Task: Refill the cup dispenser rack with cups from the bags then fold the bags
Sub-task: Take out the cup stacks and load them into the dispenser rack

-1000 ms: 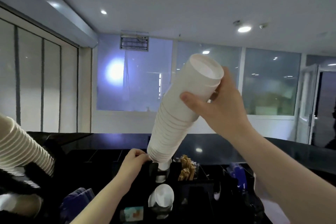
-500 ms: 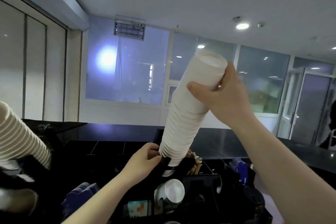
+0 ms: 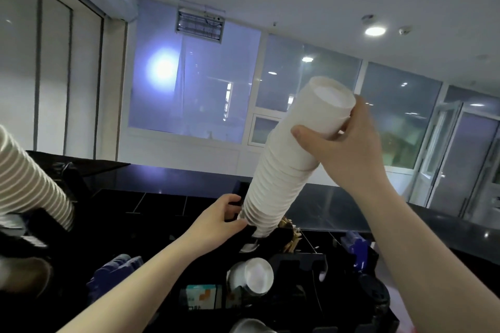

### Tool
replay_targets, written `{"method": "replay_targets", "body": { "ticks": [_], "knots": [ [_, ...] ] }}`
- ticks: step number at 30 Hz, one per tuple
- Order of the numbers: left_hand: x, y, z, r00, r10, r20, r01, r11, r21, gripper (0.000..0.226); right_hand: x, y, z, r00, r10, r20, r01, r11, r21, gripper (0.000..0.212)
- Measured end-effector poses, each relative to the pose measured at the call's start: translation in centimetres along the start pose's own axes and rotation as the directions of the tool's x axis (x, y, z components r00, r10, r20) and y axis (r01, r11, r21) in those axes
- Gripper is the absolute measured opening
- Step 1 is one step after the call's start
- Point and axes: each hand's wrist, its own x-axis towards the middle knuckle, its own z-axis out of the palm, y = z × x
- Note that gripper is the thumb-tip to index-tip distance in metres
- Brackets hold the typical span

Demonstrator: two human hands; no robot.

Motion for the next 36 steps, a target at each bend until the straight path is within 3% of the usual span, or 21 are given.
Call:
{"method": "replay_targets", "body": {
  "ticks": [4,10,14,17,21,24,29,36],
  "knots": [
    [-0.2,-0.1,0.2,1.0,0.014,-0.014,-0.013,0.999,0.035,0.062,-2.1,2.5,1.8,0.991,0.04,0.126,-0.037,0.999,-0.026,0.074],
    [-0.8,1.8,1.0,0.97,0.169,-0.174,-0.149,0.981,0.123,0.063,-3.7,5.7,2.1,0.987,0.071,0.144,-0.09,0.987,0.13,0.081],
    [-0.4,3.4,1.9,0.959,0.244,-0.144,-0.233,0.968,0.094,0.086,-5.0,7.5,3.0,0.965,0.136,0.226,-0.174,0.972,0.159,0.085],
    [0.3,4.5,2.7,0.965,0.234,-0.117,-0.234,0.972,0.011,0.106,-6.1,8.8,3.9,0.957,0.146,0.252,-0.19,0.969,0.161,0.084],
    [1.2,4.8,4.2,0.962,0.244,-0.119,-0.254,0.965,-0.07,0.102,-6.6,9.9,4.8,0.946,0.176,0.274,-0.231,0.956,0.18,0.083],
    [1.3,4.2,4.8,0.969,0.172,-0.177,-0.184,0.981,-0.057,0.105,-6.6,10.2,5.0,0.946,0.173,0.273,-0.231,0.953,0.197,0.086],
    [1.2,3.8,5.3,0.96,0.171,-0.219,-0.185,0.982,-0.045,0.096,-6.7,10.2,5.0,0.948,0.18,0.264,-0.235,0.953,0.193,0.087],
    [1.2,3.2,5.3,0.962,0.172,-0.21,-0.173,0.985,0.015,0.105,-6.6,9.8,5.1,0.948,0.203,0.244,-0.251,0.95,0.186,0.085]
  ]
}}
